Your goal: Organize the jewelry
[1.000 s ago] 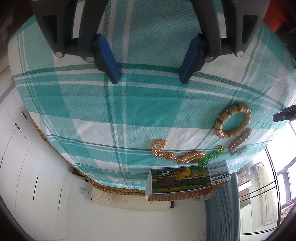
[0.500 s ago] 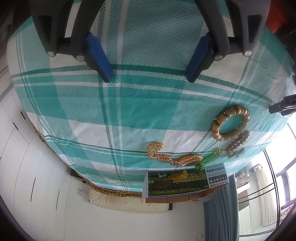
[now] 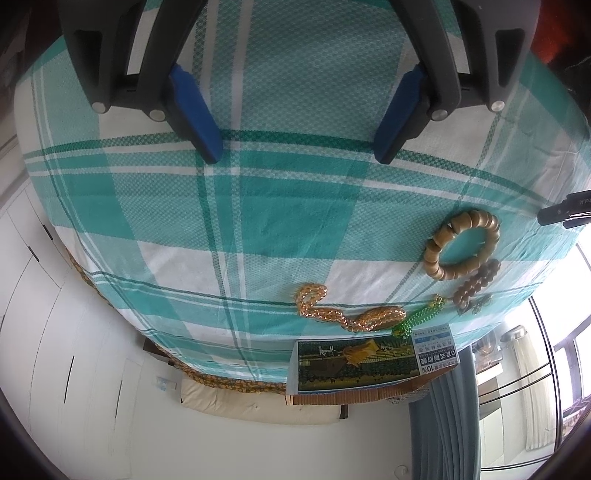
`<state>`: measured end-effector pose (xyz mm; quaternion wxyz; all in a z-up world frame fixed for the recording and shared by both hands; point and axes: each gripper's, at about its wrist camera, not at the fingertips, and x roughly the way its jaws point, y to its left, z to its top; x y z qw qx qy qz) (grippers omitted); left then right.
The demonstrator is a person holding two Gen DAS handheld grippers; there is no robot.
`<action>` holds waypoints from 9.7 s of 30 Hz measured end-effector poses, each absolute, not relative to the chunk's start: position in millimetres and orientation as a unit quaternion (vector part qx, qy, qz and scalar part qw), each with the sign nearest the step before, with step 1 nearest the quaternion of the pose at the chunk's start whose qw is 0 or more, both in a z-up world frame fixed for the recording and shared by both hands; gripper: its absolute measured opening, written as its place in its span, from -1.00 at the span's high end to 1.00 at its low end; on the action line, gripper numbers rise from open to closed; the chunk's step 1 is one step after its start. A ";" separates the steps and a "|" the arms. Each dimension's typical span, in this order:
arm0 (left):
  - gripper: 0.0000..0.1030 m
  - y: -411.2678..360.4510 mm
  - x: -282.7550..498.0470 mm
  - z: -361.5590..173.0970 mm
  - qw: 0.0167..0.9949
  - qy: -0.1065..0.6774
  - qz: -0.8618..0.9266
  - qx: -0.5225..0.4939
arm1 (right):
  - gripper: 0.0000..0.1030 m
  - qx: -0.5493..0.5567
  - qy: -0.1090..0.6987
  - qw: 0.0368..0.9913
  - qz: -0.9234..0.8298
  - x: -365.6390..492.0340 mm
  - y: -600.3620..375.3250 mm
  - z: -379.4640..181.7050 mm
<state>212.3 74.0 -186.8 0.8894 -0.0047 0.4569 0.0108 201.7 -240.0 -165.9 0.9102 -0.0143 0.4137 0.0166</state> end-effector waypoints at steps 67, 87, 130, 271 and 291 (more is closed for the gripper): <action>-0.99 74.7 246.1 -162.0 0.880 0.463 -0.044 -0.093 | -0.68 0.016 0.414 0.909 0.046 200.4 -240.8 -150.4; -0.99 51.9 316.7 -174.9 0.875 0.484 -0.005 0.003 | -0.68 0.024 0.414 0.907 0.081 199.4 -228.5 -145.0; 0.22 -15.7 288.9 -176.0 0.873 0.440 -0.186 0.094 | -0.67 0.028 0.414 0.904 0.103 217.3 -221.6 -138.3; -0.99 60.5 240.8 -185.7 0.886 0.463 0.014 -0.003 | -0.28 0.014 0.386 0.922 0.016 206.7 -255.7 -166.3; -0.99 60.4 240.9 -185.5 0.886 0.463 0.014 -0.003 | -0.38 -0.006 0.377 0.926 0.010 205.6 -249.2 -169.7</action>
